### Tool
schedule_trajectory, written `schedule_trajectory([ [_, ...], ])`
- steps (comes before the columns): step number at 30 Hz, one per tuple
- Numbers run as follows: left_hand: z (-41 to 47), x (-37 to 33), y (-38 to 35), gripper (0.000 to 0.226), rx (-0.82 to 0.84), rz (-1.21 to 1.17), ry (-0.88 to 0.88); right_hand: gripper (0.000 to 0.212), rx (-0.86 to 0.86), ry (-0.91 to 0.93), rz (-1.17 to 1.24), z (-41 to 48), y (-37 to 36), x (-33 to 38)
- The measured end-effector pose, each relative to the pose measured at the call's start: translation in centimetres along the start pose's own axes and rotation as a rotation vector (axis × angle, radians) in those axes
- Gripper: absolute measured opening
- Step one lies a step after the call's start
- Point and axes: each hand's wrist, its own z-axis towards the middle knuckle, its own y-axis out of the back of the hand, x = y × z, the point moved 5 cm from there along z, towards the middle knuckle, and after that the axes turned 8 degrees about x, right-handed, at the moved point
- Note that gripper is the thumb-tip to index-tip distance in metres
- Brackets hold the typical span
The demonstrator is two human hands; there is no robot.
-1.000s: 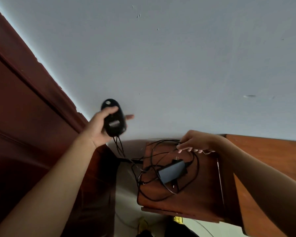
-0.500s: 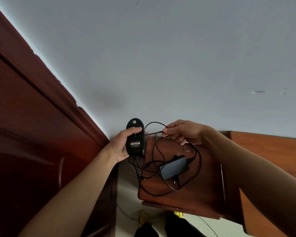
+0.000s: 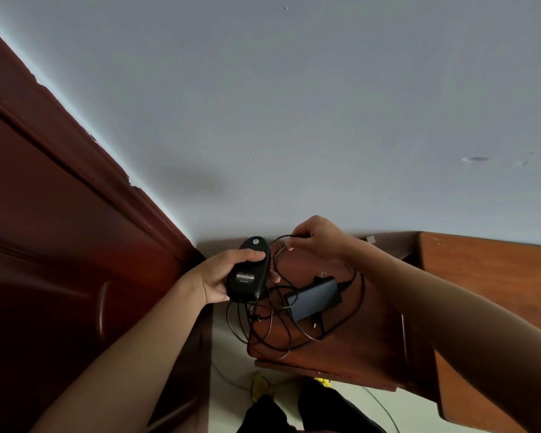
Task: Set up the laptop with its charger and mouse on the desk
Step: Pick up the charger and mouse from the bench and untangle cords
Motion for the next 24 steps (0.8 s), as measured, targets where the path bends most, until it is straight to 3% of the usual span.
schedule_trajectory([
  [4, 0.1, 1.2, 0.3, 0.047, 0.012, 0.068, 0.076, 0.028, 0.003, -0.065, 0.026, 0.1, -2.0, -2.5],
  [8, 0.6, 3.3, 0.9, 0.038, 0.043, 0.052, 0.106, 0.030, 0.039, -0.076, 0.018, 0.2, -3.1, -3.6],
  [11, 0.6, 4.1, 2.5, 0.042, -0.073, 0.035, 0.097, 0.054, -0.066, -0.150, -0.022, -0.1, -2.1, -6.3],
  [14, -0.3, 4.7, 4.5, 0.031, -0.200, -0.022, 0.081, 0.057, -0.189, -0.306, -0.176, -0.5, -1.3, -11.0],
  [18, -0.9, 6.7, 6.7, 0.039, -0.381, -0.090, 0.028, 0.050, 0.102, -0.513, -0.394, -0.3, -5.5, -17.1],
  [24, -0.8, 12.1, 7.6, 0.045, -0.525, -0.143, 0.087, 0.069, 0.314, -0.367, -0.724, 3.1, -12.3, -18.9],
])
